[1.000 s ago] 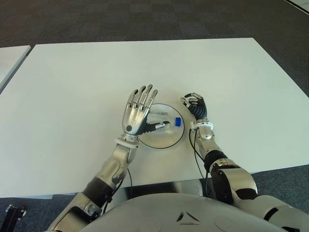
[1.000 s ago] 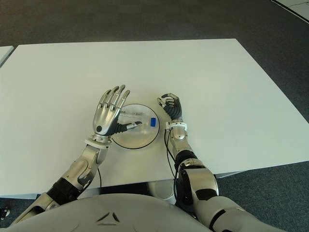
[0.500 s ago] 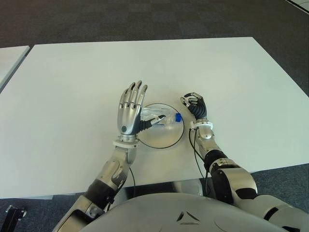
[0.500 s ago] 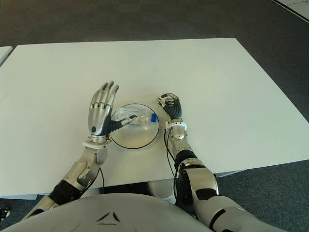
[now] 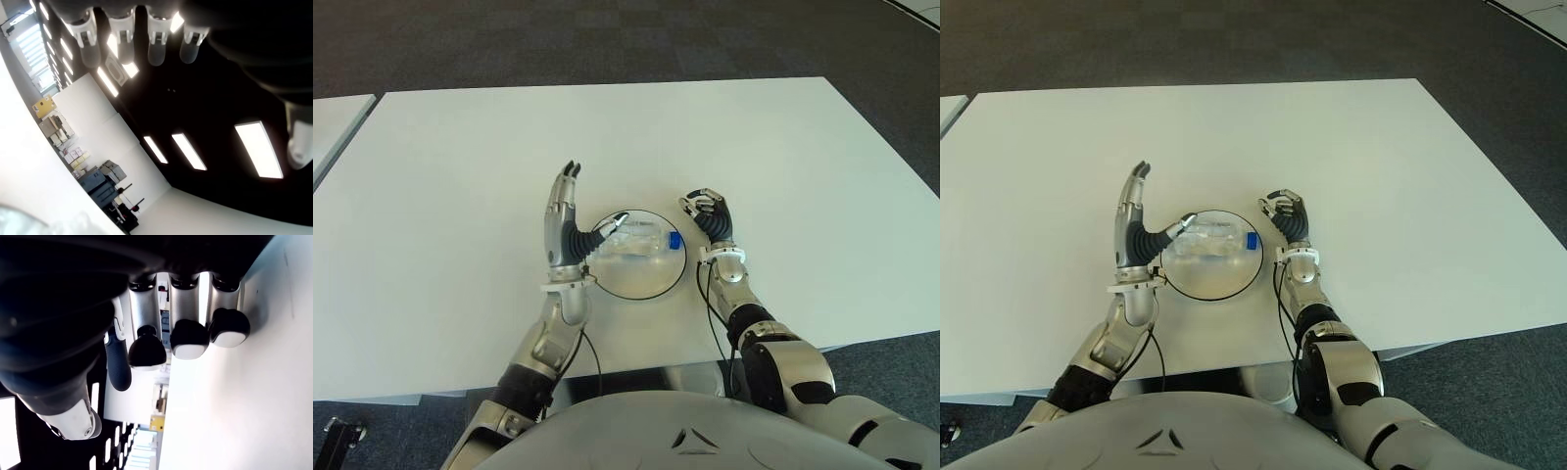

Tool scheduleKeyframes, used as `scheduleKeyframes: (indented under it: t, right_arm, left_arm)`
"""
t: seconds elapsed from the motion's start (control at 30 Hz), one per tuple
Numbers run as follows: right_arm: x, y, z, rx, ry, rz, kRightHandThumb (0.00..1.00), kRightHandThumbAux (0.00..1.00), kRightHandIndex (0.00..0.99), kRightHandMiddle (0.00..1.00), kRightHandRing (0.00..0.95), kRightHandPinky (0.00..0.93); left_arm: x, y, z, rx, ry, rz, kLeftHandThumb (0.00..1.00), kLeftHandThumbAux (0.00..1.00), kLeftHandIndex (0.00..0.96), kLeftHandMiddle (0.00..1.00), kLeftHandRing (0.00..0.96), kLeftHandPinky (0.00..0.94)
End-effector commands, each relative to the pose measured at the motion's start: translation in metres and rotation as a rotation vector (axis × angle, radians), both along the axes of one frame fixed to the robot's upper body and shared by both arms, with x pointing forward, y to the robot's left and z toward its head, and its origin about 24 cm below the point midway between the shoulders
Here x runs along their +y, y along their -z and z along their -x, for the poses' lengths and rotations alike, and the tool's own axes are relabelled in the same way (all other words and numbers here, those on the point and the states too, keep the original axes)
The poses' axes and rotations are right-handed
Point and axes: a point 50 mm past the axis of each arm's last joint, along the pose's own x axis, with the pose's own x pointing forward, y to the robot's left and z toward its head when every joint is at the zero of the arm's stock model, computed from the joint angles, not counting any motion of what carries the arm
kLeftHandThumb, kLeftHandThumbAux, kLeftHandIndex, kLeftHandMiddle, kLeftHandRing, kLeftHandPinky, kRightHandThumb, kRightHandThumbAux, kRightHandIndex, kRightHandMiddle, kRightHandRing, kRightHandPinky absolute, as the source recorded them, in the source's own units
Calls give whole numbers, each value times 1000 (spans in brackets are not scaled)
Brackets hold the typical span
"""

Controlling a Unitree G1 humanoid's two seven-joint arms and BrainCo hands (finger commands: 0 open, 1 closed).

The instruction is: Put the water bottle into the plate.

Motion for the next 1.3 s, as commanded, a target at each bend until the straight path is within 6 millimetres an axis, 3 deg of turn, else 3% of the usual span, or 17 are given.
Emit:
scheduleKeyframes:
  t: [0.03, 0.3, 0.5, 0.67, 0.77, 1.03, 1.3]
  right_arm:
    - [-3, 25, 18, 134, 23, -5, 738, 713, 440, 888, 885, 887]
    - [-3, 24, 18, 132, 25, -6, 738, 713, 440, 888, 885, 889]
    - [-3, 24, 18, 128, 21, -11, 738, 712, 440, 888, 885, 889]
    - [-3, 25, 18, 135, 22, -19, 738, 712, 440, 887, 884, 886]
    - [-2, 25, 18, 139, 23, -28, 737, 712, 440, 886, 881, 884]
    - [-2, 26, 18, 141, 27, -37, 736, 712, 440, 881, 874, 879]
    - [-2, 25, 18, 134, 24, -46, 737, 712, 440, 882, 873, 881]
  left_arm:
    - [26, 8, -8, 35, -83, 132, 11, 531, 0, 0, 0, 0]
    - [36, 4, -10, 26, -83, 323, 0, 561, 0, 0, 0, 0]
    - [58, 10, -5, 47, -47, 426, 0, 570, 0, 0, 0, 0]
    - [84, 26, -5, 84, -28, 496, 0, 610, 0, 0, 0, 40]
    - [101, 39, -5, 110, -31, 545, 29, 717, 110, 95, 74, 134]
    - [98, 40, -9, 78, -25, 586, 109, 865, 348, 361, 352, 397]
    - [98, 45, -10, 98, 10, 534, 150, 918, 485, 503, 488, 503]
